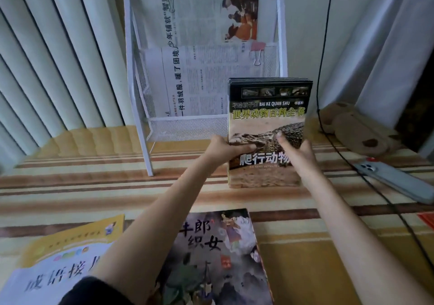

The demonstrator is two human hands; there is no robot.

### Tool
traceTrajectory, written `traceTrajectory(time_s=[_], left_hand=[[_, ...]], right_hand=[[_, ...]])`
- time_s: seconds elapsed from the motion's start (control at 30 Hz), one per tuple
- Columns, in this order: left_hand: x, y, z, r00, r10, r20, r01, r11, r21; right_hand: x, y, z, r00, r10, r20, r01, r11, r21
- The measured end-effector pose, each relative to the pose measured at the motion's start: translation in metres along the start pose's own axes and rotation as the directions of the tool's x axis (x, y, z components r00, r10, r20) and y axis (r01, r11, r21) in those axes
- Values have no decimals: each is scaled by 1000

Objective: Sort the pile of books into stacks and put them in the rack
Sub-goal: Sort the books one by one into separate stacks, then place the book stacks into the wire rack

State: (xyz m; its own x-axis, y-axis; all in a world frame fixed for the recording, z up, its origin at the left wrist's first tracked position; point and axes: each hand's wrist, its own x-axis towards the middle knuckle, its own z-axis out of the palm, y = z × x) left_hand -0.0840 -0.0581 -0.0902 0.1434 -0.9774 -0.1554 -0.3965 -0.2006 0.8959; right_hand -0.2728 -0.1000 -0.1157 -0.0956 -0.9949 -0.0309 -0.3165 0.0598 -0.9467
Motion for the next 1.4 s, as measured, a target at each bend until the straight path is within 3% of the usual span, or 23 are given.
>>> traceTrajectory(time_s=[0.17,0.5,0.7,0.97,1.1,1.23,1.3,1.4], left_hand=[[18,-22,22,996,15,-90,-28,989,-143],[-17,4,24,943,217,-253,-246,965,-88],[-81,30,43,917,289,-274,-327,940,-102],[-172,8,112,940,289,-182,-311,945,-104],[-184,-4,120,958,258,-127,-276,948,-156],[-182,-8,117,922,336,-190,-372,906,-201],[-183,-4,118,912,334,-238,-376,913,-160],[-181,4,118,938,245,-245,-267,962,-59]], right_hand=[[9,13,11,996,-29,-84,39,992,121],[-39,-13,-4,935,-171,-310,221,966,134],[-91,-23,-50,902,-234,-362,291,950,113],[-171,39,-102,890,-176,-421,243,964,109],[-185,58,-103,907,-140,-396,200,973,114],[-183,49,-103,902,-193,-385,239,968,75],[-181,40,-109,905,-208,-370,225,974,3],[-173,32,-122,958,-123,-257,79,981,-175]])
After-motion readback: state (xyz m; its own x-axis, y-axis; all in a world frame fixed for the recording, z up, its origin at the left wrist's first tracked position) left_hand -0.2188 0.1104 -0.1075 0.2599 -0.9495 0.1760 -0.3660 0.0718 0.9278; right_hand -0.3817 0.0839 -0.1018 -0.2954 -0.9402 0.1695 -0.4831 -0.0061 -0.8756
